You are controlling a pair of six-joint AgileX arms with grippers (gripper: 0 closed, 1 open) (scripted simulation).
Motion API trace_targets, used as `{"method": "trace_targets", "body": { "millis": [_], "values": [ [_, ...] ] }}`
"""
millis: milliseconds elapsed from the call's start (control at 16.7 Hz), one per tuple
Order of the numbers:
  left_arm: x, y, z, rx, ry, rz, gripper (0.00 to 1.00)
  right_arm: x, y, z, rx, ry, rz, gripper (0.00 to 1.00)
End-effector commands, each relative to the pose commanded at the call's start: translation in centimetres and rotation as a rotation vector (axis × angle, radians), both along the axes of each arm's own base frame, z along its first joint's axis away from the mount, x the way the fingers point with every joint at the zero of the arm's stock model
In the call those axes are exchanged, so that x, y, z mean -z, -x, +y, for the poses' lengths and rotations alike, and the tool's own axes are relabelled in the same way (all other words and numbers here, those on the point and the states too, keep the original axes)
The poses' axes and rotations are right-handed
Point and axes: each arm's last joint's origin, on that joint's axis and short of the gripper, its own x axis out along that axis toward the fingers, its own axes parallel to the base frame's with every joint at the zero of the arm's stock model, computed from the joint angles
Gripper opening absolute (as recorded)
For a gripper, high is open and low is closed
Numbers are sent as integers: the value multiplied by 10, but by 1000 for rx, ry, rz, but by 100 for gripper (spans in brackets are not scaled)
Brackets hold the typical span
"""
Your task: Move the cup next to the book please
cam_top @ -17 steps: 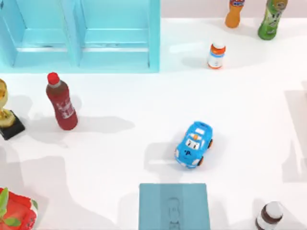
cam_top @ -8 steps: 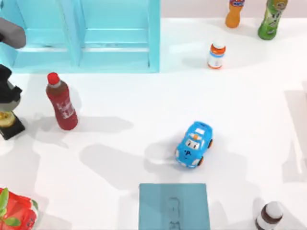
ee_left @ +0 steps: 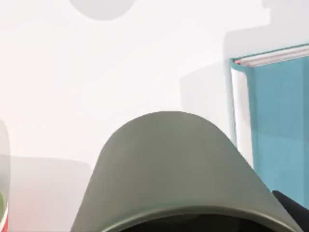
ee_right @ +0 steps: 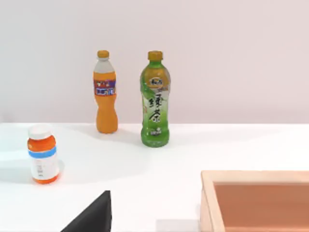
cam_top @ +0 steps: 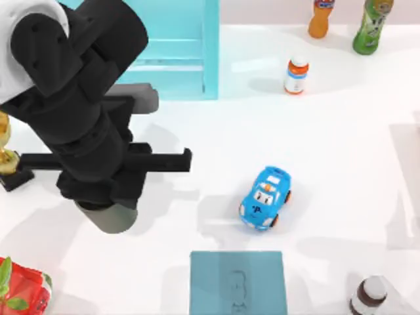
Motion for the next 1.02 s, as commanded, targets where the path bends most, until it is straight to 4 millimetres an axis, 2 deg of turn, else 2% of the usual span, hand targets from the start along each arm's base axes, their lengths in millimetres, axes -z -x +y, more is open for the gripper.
{"method": "trace_targets", "body": {
  "millis": [240,480,900,1020],
  "values": [
    [13,39,-41,-110,-80,41,0,0,0,0,0,0,0,100],
    [24,63,-60,-151,-144,39,0,0,0,0,0,0,0,100],
    [24,65,-61,-156,-145,36,0,0,0,0,0,0,0,100],
    [34,64,-61,-158,-145,37,0,0,0,0,0,0,0,100]
  ]
}}
